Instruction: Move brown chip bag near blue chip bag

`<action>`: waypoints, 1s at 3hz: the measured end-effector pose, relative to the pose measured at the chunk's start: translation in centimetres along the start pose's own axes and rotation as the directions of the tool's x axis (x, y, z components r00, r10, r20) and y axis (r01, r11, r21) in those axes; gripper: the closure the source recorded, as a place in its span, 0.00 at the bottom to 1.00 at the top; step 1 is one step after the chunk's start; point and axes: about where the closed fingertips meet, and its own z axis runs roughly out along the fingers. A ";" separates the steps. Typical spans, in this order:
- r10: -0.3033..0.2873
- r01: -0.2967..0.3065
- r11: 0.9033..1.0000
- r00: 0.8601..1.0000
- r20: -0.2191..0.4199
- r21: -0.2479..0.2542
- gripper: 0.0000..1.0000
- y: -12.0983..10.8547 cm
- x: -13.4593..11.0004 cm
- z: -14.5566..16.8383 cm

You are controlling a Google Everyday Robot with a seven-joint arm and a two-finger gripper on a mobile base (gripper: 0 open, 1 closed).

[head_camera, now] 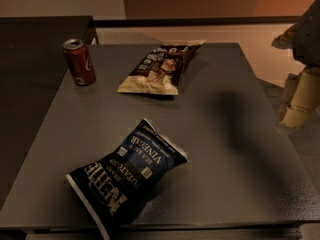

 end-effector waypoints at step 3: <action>-0.068 0.065 0.996 0.996 0.049 0.063 0.00 -2.7 -3.1 2.1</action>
Offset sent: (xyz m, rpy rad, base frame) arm 0.0319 0.0169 -0.0048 -0.0068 -0.0583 0.0506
